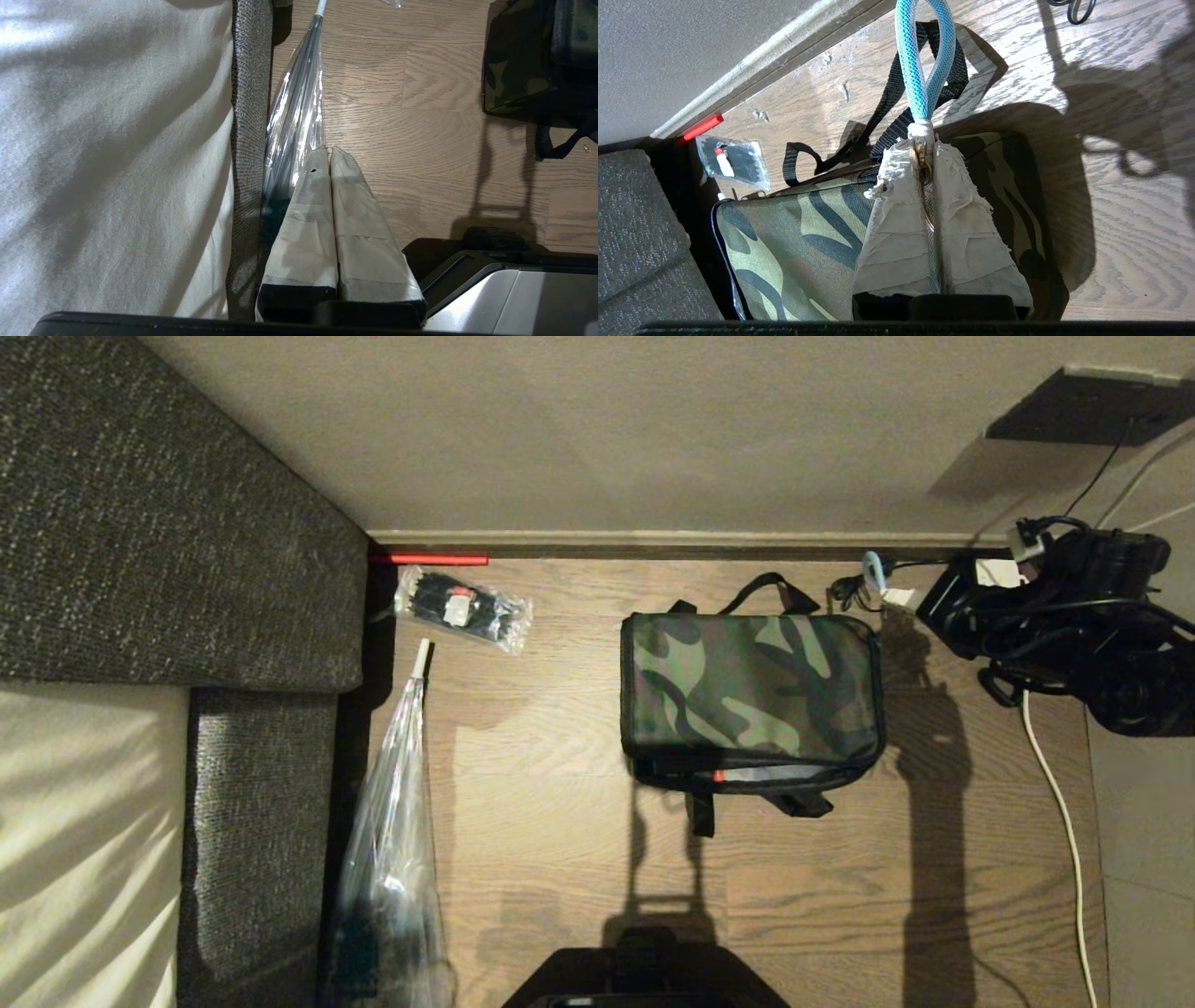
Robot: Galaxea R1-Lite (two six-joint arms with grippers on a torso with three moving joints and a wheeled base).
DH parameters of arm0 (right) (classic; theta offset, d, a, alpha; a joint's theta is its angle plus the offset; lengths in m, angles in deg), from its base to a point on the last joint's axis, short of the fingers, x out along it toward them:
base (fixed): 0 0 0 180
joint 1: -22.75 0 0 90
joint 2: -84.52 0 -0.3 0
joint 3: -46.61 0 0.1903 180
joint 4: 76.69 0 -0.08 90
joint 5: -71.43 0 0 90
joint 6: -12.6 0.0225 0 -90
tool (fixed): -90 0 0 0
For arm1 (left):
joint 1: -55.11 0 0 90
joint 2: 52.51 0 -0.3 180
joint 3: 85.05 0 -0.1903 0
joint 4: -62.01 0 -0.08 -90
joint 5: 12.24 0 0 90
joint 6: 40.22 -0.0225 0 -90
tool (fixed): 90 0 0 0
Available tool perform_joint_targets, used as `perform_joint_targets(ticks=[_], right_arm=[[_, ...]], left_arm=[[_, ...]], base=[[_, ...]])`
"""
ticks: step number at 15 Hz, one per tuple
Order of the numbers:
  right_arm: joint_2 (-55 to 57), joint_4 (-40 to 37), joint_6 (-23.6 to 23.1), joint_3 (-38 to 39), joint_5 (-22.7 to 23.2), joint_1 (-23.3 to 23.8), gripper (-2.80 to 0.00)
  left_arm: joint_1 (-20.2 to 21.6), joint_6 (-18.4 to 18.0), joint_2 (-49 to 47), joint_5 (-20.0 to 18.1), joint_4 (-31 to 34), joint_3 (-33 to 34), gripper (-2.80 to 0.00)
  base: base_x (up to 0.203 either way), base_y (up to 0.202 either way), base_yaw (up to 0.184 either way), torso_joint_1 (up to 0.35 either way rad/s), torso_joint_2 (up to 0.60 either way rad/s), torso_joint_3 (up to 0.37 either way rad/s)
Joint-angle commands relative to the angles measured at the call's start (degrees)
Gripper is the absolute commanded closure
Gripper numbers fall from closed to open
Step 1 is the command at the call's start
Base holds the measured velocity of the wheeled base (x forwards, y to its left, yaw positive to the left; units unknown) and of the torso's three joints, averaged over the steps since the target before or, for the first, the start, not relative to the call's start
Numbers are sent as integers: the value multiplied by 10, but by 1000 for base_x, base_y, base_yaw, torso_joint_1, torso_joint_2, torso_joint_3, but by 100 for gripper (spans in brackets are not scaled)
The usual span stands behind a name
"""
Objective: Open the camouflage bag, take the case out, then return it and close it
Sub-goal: Open the top of the storage box
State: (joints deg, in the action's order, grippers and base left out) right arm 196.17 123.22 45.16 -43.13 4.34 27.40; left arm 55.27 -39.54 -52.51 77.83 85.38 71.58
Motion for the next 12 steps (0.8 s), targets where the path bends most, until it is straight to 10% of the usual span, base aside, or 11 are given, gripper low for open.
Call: perform_joint_targets(ticks=[1,2,3,9,12], right_arm=[[1,1,2,3,0,1,0],[1,-1,1,2,-1,1,0],[1,-1,-1,4,0,1,-280],[-11,-10,1,30,11,2,-280],[-61,-144,-9,74,108,15,-280]], left_arm=[[0,0,0,0,0,0,0],[0,0,0,0,0,0,0],[0,0,0,0,0,0,0],[0,0,0,0,0,0,0],[0,0,0,0,0,0,0]], base=[[0,0,0,0,0,0],[0,0,0,0,0,0],[0,0,0,0,0,0],[0,0,0,0,0,0],[0,0,0,0,0,0]])
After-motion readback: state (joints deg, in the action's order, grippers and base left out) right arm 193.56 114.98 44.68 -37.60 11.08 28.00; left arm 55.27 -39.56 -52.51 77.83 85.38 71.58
